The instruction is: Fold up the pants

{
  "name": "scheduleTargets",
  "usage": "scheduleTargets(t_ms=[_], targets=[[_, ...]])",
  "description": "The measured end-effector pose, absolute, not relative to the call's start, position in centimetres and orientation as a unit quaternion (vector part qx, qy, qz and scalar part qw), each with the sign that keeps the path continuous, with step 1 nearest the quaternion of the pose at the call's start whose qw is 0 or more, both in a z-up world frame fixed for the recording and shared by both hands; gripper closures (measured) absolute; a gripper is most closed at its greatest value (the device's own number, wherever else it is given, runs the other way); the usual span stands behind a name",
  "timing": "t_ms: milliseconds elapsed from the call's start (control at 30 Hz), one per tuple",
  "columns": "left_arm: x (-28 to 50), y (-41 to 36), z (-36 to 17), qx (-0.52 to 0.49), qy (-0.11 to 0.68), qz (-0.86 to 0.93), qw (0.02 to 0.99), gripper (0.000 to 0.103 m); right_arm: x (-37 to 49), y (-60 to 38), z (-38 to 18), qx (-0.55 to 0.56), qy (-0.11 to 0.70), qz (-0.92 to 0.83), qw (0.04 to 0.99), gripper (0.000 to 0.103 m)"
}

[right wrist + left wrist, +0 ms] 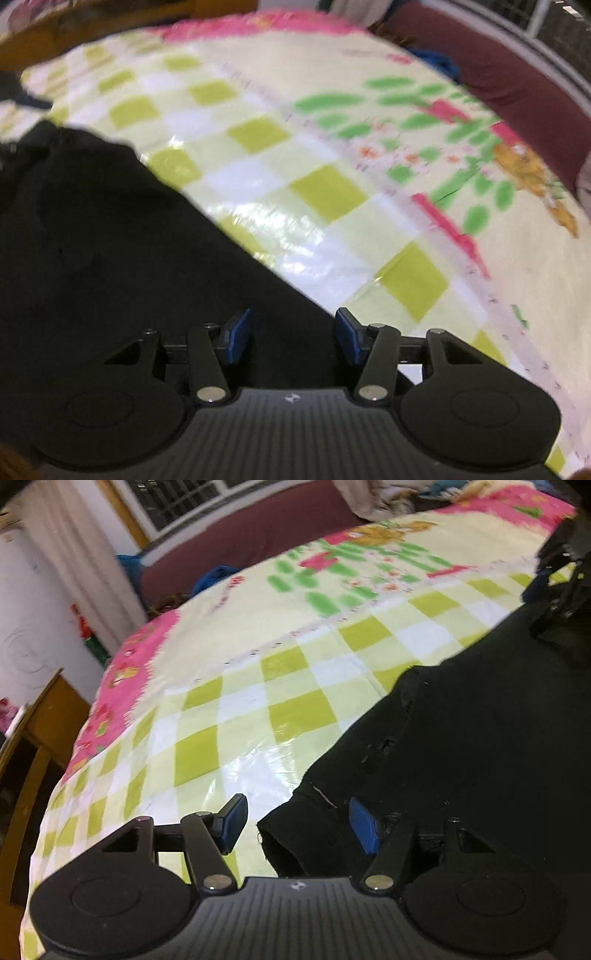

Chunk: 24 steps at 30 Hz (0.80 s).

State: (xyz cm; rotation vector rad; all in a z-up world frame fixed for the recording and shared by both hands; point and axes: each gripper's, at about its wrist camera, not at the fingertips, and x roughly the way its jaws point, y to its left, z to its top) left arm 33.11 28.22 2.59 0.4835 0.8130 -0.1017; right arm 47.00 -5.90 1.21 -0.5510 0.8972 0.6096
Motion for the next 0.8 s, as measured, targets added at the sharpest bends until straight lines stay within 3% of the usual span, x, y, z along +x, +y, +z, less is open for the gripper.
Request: scheduleTargets(t_ms=[200, 300, 400, 467, 533, 700, 800], targets=[[34.1, 29.1, 2.8, 0.245, 0.396, -0.065, 0.883, 0.022, 47.3, -4.7, 0.2, -0.298, 0.423, 0.305, 0.799, 0.048], [34.5, 29.5, 2.6, 0.241, 0.400, -0.073, 0.881, 0.016, 47.8, -4.5, -0.1, -0.305, 0.420, 0.308, 0.797, 0.040], [35.3, 29.3, 1.1, 0.258, 0.417, -0.079, 0.868, 0.011, 48.7, -4.0, -1.4, -0.299, 0.434, 0.303, 0.794, 0.042], [35.7, 29.6, 0.8, 0.265, 0.414, -0.066, 0.868, 0.010, 48.6, -4.1, -1.4, -0.282, 0.434, 0.307, 0.799, 0.053], [35.6, 30.5, 1.8, 0.244, 0.413, -0.062, 0.875, 0.010, 48.1, -4.5, -1.3, -0.268, 0.434, 0.315, 0.800, 0.070], [35.8, 30.0, 1.1, 0.242, 0.452, -0.094, 0.854, 0.033, 47.4, -4.5, -1.0, -0.247, 0.435, 0.304, 0.811, 0.093], [36.3, 29.7, 1.0, 0.229, 0.458, -0.085, 0.855, 0.052, 46.6, -4.2, -0.4, -0.261, 0.425, 0.297, 0.814, 0.096]])
